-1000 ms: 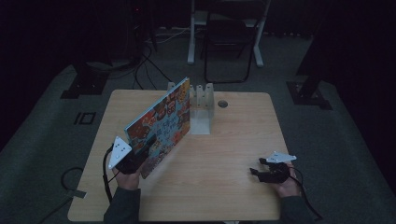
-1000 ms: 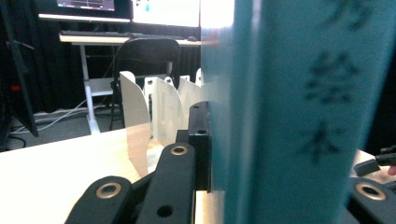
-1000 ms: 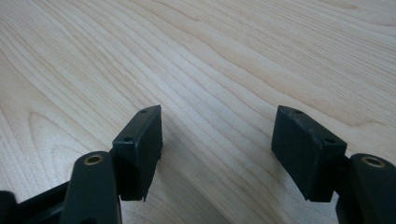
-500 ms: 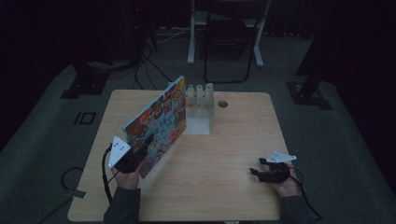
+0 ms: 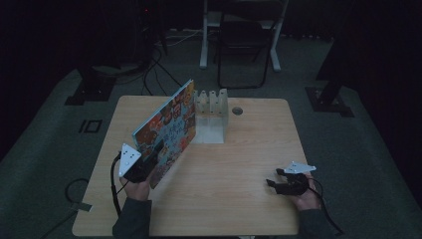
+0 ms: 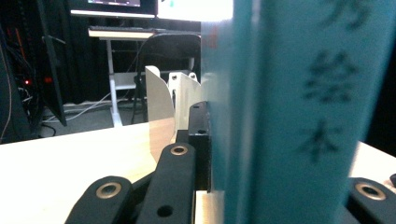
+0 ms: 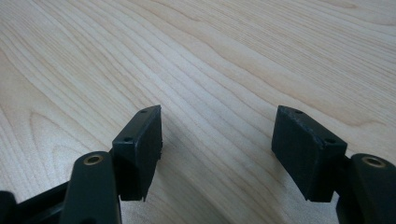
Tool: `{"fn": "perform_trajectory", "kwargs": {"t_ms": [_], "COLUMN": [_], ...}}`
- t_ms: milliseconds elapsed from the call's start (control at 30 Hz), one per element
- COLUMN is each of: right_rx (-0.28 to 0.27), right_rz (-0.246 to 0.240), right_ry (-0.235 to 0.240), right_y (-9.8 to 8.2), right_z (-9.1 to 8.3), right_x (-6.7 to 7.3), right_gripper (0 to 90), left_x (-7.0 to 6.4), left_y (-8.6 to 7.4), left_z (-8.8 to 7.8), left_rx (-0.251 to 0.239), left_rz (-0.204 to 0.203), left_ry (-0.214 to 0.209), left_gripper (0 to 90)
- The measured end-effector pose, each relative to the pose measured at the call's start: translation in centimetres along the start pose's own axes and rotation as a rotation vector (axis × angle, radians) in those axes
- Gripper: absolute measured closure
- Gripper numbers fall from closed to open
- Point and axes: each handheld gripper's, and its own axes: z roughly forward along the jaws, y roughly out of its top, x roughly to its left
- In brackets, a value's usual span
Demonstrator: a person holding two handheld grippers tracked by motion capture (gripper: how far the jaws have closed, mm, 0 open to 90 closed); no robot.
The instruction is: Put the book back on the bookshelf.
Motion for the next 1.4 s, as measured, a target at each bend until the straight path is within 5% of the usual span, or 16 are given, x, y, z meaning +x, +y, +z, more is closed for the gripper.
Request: {"fn": "perform_trajectory", "kwargs": {"t_ms": [900, 1400], "right_rx": [0.000, -0.001], "right_rz": [0.000, 0.000], "right_ry": [0.005, 0.006], "right_y": [0.0, 0.0], "right_z": [0.0, 0.0], "right_x": [0.0, 0.0], "right_gripper": [32.5, 32.3], "left_x": [-0.4, -0.9], "left_y": [-0.2, -0.4], "left_z": [2.6, 4.3], "left_rx": [0.000, 0.008], "left_rz": [-0.024, 0.004], "left_ry": [0.076, 0.121], "left_gripper": [81.4, 81.4]}}
